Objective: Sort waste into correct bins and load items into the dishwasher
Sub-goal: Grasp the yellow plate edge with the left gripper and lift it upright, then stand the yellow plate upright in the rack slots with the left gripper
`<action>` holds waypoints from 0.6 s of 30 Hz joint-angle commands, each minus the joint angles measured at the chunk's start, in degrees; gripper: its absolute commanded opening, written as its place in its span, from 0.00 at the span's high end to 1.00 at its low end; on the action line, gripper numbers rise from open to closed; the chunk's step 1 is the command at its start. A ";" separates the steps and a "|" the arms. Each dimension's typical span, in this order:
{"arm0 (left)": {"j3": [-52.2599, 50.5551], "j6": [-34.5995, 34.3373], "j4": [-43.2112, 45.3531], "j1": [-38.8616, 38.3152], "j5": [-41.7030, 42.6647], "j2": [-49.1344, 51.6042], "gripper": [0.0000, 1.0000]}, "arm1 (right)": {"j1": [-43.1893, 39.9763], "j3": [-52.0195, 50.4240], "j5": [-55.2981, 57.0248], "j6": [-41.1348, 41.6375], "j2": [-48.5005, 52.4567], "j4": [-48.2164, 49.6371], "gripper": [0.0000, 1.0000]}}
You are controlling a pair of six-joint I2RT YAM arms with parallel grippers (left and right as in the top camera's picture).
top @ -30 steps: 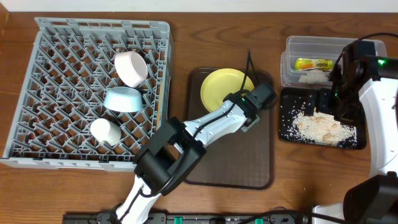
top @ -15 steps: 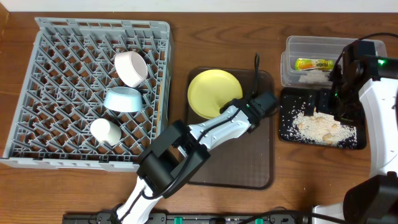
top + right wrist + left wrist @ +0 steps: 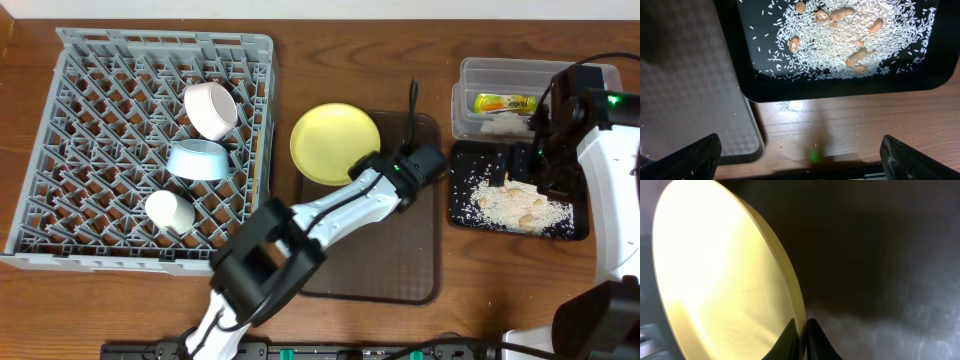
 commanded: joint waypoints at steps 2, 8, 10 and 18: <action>0.17 0.15 -0.42 0.66 -2.82 -8.55 0.92 | -0.66 1.01 -0.11 0.61 -0.94 -0.17 0.01; 0.17 0.11 -1.73 3.82 -1.11 -16.09 0.92 | -0.66 1.01 -0.11 0.61 -0.94 -0.17 0.01; 0.17 0.11 -1.90 5.68 0.90 -18.36 0.92 | -0.66 1.01 -0.11 0.61 -0.94 -0.20 0.01; 0.17 -5.60 -2.32 14.93 16.13 -23.58 0.92 | -0.66 1.01 -0.11 0.61 -0.94 -0.24 0.01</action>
